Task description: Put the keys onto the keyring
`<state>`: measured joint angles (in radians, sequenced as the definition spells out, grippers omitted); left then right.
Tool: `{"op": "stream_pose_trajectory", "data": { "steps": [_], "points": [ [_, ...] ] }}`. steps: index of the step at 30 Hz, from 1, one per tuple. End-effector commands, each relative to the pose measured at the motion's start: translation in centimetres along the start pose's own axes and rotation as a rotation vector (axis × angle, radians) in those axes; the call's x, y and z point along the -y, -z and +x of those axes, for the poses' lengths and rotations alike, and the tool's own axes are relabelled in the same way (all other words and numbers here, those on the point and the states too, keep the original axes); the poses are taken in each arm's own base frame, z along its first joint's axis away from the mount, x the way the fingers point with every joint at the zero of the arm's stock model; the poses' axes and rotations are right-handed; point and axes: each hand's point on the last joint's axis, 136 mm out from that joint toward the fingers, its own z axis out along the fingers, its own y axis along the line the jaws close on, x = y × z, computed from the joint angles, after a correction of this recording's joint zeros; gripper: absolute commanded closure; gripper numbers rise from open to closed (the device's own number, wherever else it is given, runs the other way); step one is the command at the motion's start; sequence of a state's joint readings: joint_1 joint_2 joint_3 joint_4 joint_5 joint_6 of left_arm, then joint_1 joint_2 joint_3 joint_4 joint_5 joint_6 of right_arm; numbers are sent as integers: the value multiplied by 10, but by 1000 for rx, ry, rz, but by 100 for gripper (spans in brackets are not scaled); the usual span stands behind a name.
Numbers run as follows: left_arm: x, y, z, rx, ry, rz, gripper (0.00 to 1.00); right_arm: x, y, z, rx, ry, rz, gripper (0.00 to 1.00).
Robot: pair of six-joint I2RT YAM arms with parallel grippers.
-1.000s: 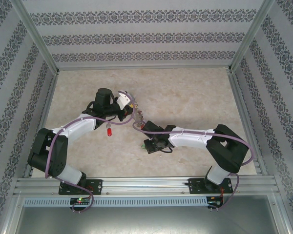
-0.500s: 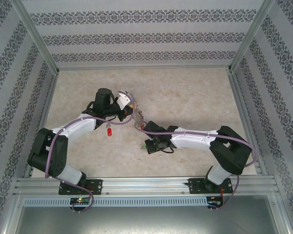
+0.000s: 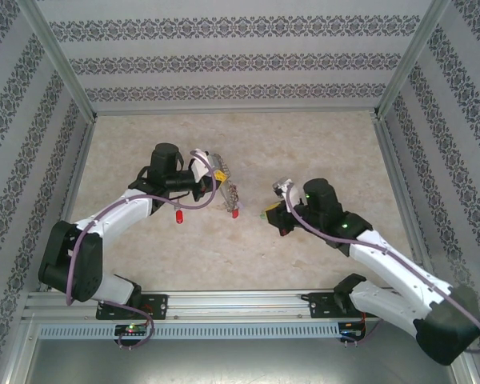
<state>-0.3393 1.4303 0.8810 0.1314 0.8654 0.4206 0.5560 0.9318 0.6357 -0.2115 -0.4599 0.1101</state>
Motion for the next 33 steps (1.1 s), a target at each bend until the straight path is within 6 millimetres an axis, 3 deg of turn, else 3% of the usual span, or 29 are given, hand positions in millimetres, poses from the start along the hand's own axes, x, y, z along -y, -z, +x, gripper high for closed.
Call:
{"op": "stream_pose_trajectory", "data": {
  "steps": [1,5,13,23,33],
  "points": [
    [31,7,-24,57,-87,141,100,-12,11,-14,74,186,-67,100],
    [54,5,-25,42,-100,242,100,-7,16,-29,116,294,-12,100],
    [73,-8,-24,33,-95,333,100,-6,13,-48,160,481,24,100],
    [71,-32,-20,23,-80,334,100,-28,-5,-64,179,514,-118,100],
    [66,-45,-16,25,-52,313,100,-32,-18,-64,159,493,-168,100]
  ]
}}
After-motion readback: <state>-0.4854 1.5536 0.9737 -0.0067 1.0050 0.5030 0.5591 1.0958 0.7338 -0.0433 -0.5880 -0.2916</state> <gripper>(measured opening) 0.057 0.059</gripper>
